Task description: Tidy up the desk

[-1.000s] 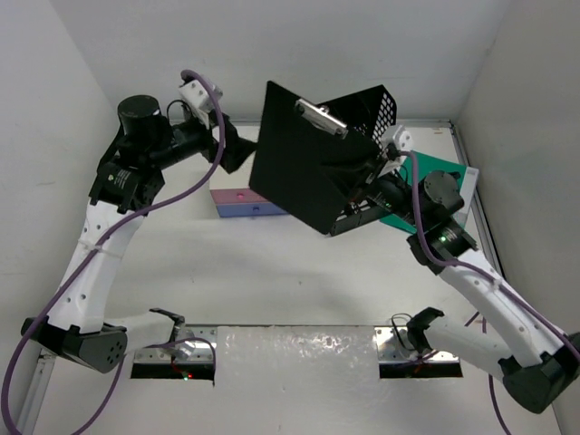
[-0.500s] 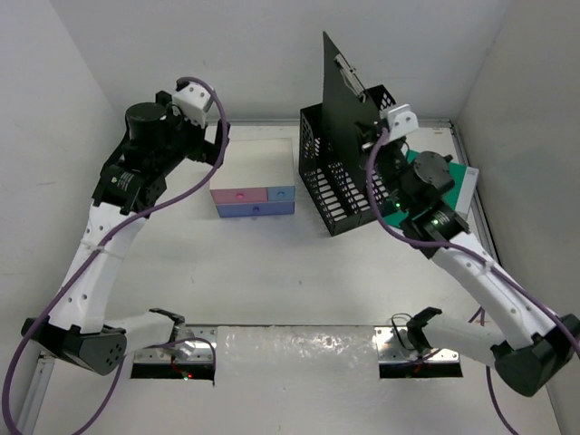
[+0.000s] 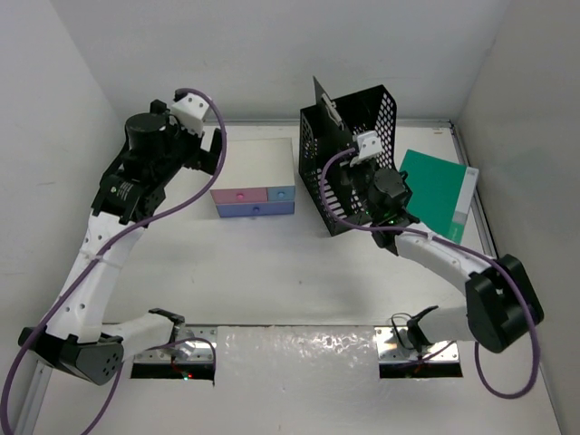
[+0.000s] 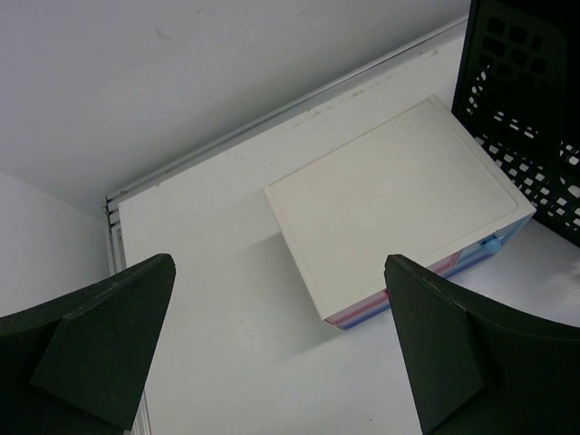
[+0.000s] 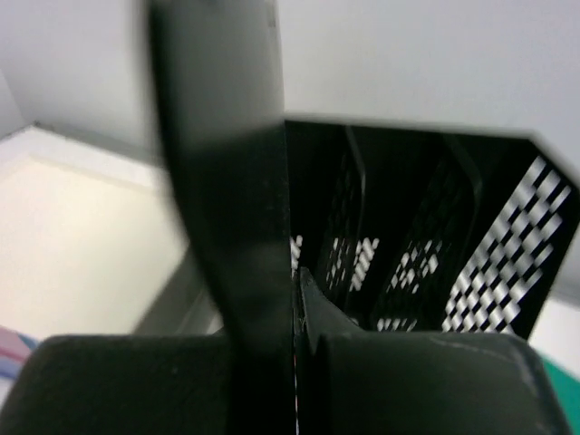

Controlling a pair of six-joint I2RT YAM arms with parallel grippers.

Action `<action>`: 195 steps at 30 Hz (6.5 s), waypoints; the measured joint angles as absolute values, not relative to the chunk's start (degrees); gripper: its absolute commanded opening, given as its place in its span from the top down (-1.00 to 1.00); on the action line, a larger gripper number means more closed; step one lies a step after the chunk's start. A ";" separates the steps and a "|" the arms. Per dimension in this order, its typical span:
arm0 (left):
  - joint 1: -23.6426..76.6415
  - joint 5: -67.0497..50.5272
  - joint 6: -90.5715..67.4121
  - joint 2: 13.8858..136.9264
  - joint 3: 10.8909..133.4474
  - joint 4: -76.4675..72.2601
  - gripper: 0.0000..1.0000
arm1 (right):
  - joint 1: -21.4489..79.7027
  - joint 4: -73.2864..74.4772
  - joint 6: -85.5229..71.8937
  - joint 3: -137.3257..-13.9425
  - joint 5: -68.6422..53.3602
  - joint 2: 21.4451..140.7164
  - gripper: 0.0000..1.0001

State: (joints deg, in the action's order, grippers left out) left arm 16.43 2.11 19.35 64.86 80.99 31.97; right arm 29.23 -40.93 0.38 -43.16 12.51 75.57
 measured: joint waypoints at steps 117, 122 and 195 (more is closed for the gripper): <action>13.06 -1.10 23.55 79.44 72.05 25.34 -0.99 | -38.50 -79.57 -59.92 -4.03 -10.76 103.09 -0.06; 13.06 -3.33 23.86 81.14 69.32 21.93 -0.99 | -38.50 -82.56 -61.52 -5.87 -11.99 107.26 0.09; 35.05 -10.94 29.87 78.08 78.85 34.22 -0.99 | -21.45 -10.61 -20.91 -18.24 -8.23 44.56 1.00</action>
State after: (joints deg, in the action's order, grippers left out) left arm 35.05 -10.94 29.87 78.08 78.85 34.22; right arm -21.45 -10.61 -20.91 -18.24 -8.23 44.56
